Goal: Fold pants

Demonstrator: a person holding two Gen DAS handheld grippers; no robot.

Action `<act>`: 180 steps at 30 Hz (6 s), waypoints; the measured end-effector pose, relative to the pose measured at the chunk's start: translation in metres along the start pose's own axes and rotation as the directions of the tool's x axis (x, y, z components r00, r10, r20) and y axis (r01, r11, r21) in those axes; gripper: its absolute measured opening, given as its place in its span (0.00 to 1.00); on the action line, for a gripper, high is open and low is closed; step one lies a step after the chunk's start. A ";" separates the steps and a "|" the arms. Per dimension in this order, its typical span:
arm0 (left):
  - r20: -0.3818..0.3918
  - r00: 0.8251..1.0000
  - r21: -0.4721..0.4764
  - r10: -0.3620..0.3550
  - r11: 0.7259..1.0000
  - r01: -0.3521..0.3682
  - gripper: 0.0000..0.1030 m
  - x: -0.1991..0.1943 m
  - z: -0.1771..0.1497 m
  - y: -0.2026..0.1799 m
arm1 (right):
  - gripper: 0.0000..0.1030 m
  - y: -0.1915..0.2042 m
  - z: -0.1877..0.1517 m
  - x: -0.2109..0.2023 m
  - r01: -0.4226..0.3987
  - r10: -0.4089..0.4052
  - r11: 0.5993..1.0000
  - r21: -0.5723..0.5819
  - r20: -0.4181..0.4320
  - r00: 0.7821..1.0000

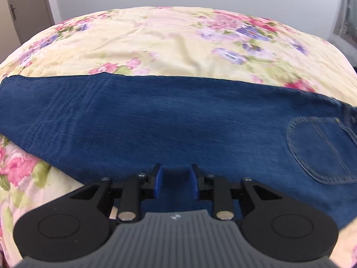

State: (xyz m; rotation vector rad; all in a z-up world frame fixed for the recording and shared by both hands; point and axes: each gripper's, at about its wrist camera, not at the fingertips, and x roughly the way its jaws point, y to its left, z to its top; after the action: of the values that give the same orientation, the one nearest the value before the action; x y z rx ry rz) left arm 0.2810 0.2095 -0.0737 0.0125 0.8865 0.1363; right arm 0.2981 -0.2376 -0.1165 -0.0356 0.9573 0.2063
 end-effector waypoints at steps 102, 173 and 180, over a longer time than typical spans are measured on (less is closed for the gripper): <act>0.188 0.979 -0.756 -0.076 0.625 0.194 0.10 0.063 -0.066 0.173 | 0.00 0.084 0.131 0.141 -0.102 0.102 0.994 -0.040 -0.012 0.995; -0.062 0.935 0.416 -0.348 0.843 0.341 0.16 -0.004 -0.050 -0.322 | 0.01 -0.105 -0.062 -0.029 -0.341 0.361 0.839 0.424 0.033 0.932; -0.097 0.932 0.496 -0.348 0.796 0.348 0.40 -0.017 -0.053 -0.323 | 0.19 -0.086 -0.051 -0.024 -0.364 0.383 0.830 0.423 0.043 0.923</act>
State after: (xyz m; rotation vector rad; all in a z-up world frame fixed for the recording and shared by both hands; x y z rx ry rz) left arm 0.2664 -0.1148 -0.1159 0.3409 0.8902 -0.4512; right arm 0.2601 -0.3317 -0.1312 0.5589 1.0304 0.3557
